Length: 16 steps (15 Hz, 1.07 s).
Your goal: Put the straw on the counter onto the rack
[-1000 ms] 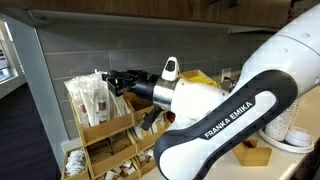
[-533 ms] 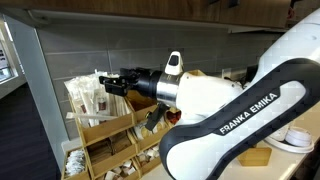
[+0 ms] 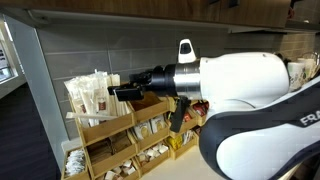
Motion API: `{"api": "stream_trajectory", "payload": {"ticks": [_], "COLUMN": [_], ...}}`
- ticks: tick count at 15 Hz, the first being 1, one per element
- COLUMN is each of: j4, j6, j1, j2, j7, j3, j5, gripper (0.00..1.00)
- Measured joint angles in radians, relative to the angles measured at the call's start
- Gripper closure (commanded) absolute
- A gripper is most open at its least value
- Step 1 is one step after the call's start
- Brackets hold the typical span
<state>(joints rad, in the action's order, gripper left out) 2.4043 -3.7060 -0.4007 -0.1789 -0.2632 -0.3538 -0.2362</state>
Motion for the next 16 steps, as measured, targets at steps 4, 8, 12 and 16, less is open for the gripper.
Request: {"api": "stream_trajectory", "payload": {"ticks": [4, 8, 12, 16], "j4": [0.078, 0.103, 0.117, 0.142], "j6": [0.321, 0.569, 0.7, 0.768], "j1": [0.004, -0.065, -0.129, -0.198], "j2": [-0.176, -0.303, -0.381, -0.438], "j7": [0.029, 0.022, -0.001, -0.005], "j3": [0.028, 0.113, 0.186, 0.253], "j5": [0.019, 0.018, 0.026, 0.045], "gripper": [0.0, 0.0, 0.0, 0.0]}}
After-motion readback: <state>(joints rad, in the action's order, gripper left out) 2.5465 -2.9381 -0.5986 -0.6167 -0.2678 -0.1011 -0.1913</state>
